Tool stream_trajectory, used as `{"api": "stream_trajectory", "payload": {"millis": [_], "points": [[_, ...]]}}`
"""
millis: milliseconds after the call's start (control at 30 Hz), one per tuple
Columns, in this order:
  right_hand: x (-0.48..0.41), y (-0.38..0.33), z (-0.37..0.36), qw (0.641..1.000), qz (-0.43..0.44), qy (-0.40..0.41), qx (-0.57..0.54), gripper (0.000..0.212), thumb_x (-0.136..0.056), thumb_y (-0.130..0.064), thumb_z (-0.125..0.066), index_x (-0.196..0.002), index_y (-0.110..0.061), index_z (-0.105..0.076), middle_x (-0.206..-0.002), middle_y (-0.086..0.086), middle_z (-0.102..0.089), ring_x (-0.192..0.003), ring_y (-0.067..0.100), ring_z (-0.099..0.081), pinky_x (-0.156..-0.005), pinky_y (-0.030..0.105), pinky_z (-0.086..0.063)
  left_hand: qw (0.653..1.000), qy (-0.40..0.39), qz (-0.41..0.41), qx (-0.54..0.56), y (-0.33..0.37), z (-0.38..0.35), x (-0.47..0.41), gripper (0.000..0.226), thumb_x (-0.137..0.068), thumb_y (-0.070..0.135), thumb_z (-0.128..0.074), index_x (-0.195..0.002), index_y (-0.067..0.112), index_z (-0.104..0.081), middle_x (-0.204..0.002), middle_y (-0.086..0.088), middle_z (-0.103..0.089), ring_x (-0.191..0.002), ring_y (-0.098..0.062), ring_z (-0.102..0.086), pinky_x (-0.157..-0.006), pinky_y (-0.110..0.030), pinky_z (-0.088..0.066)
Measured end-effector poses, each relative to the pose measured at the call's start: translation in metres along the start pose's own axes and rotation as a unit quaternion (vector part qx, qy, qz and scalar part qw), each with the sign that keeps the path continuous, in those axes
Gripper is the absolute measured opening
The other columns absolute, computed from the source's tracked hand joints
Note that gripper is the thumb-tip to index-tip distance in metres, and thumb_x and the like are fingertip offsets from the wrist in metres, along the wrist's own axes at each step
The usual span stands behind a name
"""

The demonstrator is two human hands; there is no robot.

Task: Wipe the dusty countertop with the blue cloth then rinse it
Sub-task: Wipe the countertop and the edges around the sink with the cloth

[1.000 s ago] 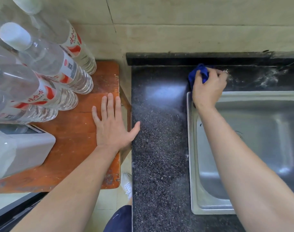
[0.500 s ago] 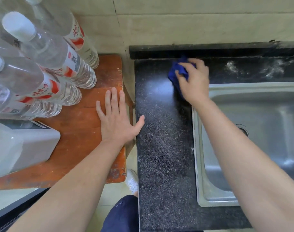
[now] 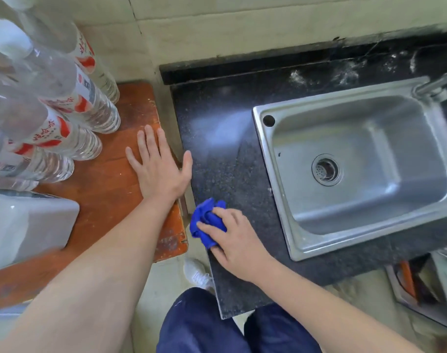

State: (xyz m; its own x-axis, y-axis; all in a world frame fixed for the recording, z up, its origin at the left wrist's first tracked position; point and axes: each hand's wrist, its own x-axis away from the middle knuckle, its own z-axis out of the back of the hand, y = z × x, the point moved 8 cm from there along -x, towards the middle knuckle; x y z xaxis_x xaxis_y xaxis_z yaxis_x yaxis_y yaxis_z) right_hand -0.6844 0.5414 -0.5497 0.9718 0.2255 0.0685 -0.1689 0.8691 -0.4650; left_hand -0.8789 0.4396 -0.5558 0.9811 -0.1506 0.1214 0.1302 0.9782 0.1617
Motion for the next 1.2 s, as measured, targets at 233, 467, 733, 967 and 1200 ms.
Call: {"api": "stream_trajectory", "payload": {"millis": [233,467,733,967,1200], "points": [[0.038,-0.030,-0.007,0.994,0.064,-0.090,0.004,0.037,-0.083,-0.032,-0.066,-0.119,-0.029,-0.065,-0.131,0.005,-0.051,-0.104,0.032,-0.053,-0.084,0.043,-0.049,0.994,-0.094,-0.038,-0.047,0.000,-0.001,0.007,0.099,-0.088,0.075,-0.030,-0.157,0.009,-0.006,-0.165,-0.015,0.003,-0.152,-0.032,0.005,-0.116,-0.066,-0.001],[0.050,0.074,0.100,0.973,-0.188,0.106,-0.081,0.038,-0.082,-0.034,-0.054,-0.116,-0.024,-0.068,-0.125,0.004,-0.056,-0.105,0.029,-0.057,-0.090,0.038,-0.051,0.986,-0.102,-0.119,-0.056,0.057,0.034,0.048,0.085,-0.094,0.069,-0.022,-0.157,0.015,-0.004,-0.165,-0.012,0.011,-0.152,-0.030,0.009,-0.119,-0.060,-0.004],[0.069,0.234,0.184,0.892,-0.363,0.181,-0.197,0.037,-0.092,-0.024,-0.060,-0.129,-0.024,-0.062,-0.132,0.003,-0.049,-0.121,0.022,-0.051,-0.105,0.030,-0.038,0.980,-0.100,-0.163,-0.045,0.194,0.027,0.069,0.085,-0.096,0.066,-0.029,-0.158,0.015,0.001,-0.164,-0.012,0.016,-0.151,-0.028,0.012,-0.120,-0.056,-0.003],[0.071,0.359,0.228,0.865,-0.390,0.194,-0.250,0.031,-0.097,-0.025,-0.054,-0.127,-0.023,-0.061,-0.132,0.005,-0.048,-0.121,0.025,-0.050,-0.096,0.027,-0.037,0.983,-0.112,-0.125,-0.072,0.292,-0.003,0.049,0.087,-0.094,0.065,-0.036,-0.157,0.013,-0.009,-0.165,-0.012,0.006,-0.152,-0.027,0.007,-0.119,-0.056,-0.007],[0.031,0.429,0.282,0.861,-0.360,0.263,-0.244,0.028,-0.097,-0.015,-0.053,-0.124,-0.013,-0.063,-0.131,0.007,-0.050,-0.120,0.027,-0.051,-0.108,0.033,-0.035,0.984,-0.101,-0.119,-0.081,0.341,-0.026,0.013,0.089,-0.093,0.068,-0.034,-0.157,0.012,-0.009,-0.165,-0.012,0.009,-0.152,-0.029,0.009,-0.120,-0.054,-0.002]]}}
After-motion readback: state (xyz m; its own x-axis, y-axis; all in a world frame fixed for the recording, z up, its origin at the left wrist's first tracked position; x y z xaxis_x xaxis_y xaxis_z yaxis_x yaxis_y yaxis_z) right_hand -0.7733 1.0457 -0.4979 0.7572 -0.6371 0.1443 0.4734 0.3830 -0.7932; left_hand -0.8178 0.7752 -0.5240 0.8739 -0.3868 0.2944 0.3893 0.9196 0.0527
